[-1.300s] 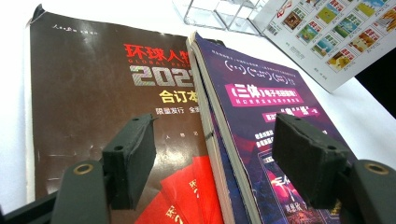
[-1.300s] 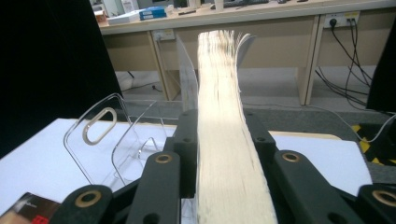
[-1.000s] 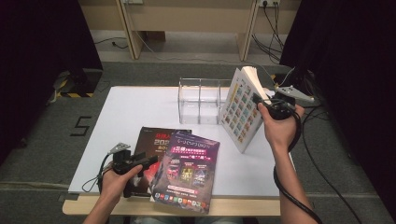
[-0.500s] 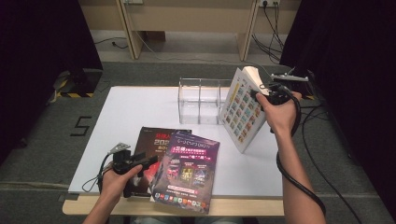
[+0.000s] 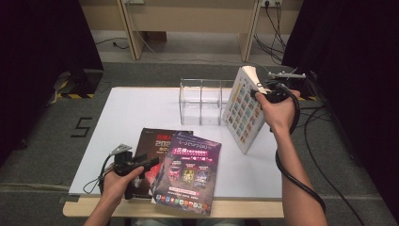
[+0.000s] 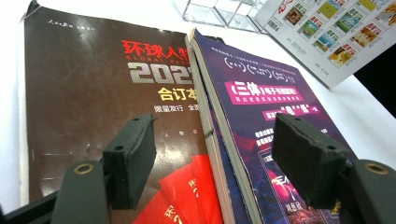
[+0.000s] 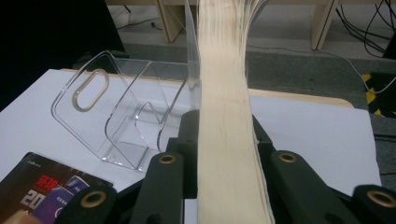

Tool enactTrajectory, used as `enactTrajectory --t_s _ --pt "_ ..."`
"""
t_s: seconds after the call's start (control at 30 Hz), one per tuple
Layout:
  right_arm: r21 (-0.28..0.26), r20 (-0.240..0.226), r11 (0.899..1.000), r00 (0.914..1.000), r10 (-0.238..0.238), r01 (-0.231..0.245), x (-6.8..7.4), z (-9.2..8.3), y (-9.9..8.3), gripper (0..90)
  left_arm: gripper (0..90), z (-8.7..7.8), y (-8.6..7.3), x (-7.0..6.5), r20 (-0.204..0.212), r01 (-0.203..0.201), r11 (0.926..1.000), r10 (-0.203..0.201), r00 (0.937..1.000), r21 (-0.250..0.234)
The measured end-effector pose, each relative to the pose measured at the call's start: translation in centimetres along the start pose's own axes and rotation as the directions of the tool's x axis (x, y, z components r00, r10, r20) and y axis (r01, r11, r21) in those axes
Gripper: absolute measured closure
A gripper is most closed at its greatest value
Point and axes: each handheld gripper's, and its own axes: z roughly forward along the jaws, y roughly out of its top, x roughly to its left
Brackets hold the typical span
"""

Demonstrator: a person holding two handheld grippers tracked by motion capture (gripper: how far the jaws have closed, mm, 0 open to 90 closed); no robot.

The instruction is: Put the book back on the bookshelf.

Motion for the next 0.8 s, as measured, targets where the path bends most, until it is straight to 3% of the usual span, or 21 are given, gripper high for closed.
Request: enactTrajectory --t_s 0.3,0.8 --pt "-0.039 0.015 0.999 0.9999 0.001 0.000 1.1 0.3 1.0 74.2 29.7 -0.1 -0.1 0.1 -0.002 0.004 1.0000 -0.004 1.0000 0.002" --pt "-0.086 0.076 0.995 0.9951 0.064 -0.057 1.4 2.2 2.9 74.2 29.8 0.0 0.0 0.1 0.000 0.002 1.0000 -0.002 1.0000 0.001"
